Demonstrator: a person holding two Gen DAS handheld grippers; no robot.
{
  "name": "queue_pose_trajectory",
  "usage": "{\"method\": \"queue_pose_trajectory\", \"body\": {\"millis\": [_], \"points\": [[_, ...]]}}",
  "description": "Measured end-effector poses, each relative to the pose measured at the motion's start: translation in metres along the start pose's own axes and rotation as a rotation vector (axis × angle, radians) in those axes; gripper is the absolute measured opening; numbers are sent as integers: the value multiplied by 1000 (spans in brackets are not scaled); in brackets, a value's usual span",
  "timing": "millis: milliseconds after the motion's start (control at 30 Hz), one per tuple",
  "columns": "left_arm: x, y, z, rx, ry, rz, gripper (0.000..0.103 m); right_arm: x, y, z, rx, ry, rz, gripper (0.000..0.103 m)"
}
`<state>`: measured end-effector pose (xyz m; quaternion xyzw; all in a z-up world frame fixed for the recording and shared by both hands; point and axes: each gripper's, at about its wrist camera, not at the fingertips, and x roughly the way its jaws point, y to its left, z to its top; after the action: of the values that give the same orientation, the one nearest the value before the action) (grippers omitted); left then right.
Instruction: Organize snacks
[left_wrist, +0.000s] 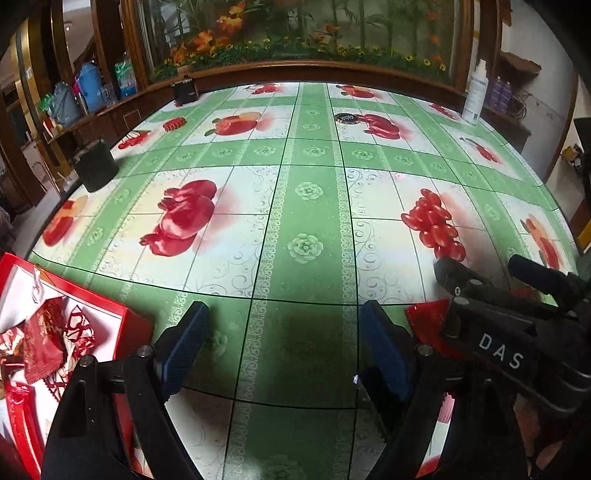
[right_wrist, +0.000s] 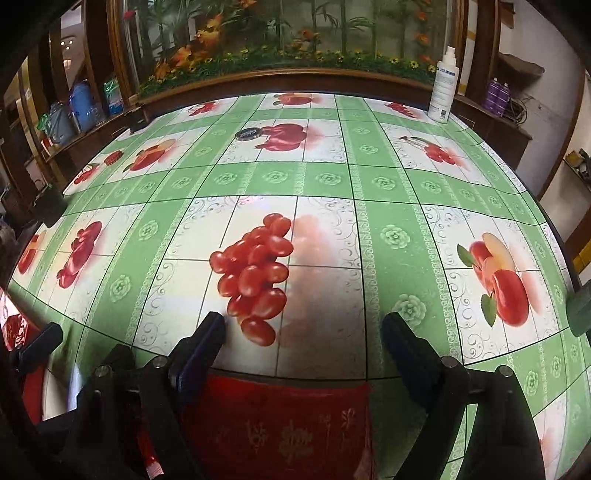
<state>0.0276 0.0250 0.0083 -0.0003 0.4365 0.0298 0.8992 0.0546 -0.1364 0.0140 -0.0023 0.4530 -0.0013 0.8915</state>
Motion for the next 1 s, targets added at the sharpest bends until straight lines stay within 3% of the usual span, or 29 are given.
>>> {"method": "queue_pose_trajectory", "body": {"millis": [200,533,833,1000], "points": [[-3,4,-7,-21,8,-10,85,-1,6,-1,-24,27,10,89],[-32,13,-40,26,9,15,86,-17,48,-25,-194,17,122,89],[-53,29,-66,74,79,-67,86,-44,64,-60,-221,49,151,90],[-66,30,-79,113,80,-112,86,-56,62,-73,-232,85,145,89]]}}
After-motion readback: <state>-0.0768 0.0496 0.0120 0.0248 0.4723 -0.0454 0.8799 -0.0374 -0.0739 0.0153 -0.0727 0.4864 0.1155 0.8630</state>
